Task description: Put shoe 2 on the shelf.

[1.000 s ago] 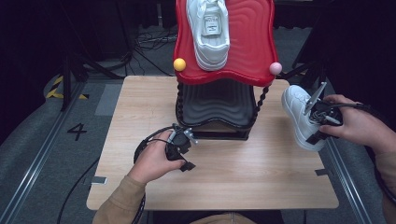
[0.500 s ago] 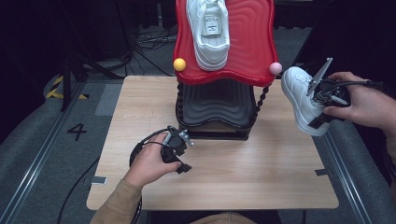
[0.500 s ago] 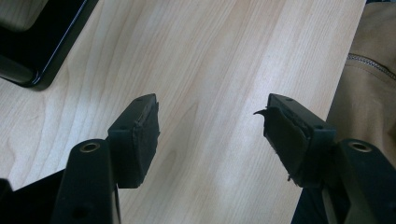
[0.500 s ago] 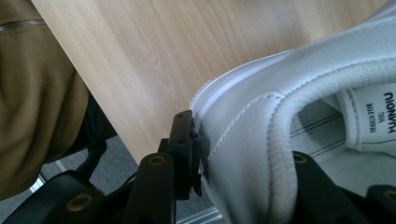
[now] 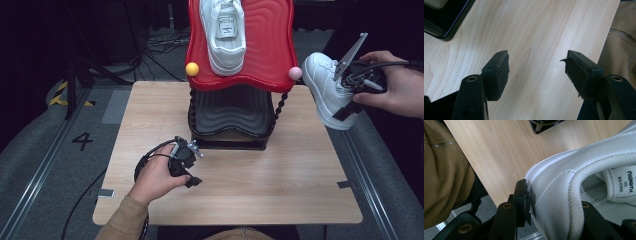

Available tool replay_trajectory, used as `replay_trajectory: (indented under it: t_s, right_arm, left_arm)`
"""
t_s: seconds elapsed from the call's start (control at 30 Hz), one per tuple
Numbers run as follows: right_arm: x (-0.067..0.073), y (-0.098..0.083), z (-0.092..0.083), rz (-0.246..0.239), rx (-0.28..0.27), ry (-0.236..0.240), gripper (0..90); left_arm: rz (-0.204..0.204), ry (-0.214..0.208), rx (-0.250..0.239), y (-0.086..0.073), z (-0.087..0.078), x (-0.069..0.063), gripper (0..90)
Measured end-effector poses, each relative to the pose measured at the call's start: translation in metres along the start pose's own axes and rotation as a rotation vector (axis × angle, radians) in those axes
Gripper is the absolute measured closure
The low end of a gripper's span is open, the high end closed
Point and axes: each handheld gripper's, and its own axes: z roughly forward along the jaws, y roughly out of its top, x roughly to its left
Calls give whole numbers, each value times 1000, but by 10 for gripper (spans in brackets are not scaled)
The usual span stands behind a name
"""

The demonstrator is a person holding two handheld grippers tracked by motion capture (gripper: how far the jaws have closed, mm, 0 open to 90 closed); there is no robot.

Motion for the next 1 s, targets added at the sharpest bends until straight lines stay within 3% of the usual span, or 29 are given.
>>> replay_trajectory:
  t_s: [0.63, 1.0]
  right_arm:
    - [0, 34, -55, 12, -36, -54, 673]
    - [3, 59, -82, 18, -39, -132, 674]
  left_arm:
    - [12, -13, -10, 1, -2, 2, 364]
    - [8, -6, -19, -3, -5, 5, 364]
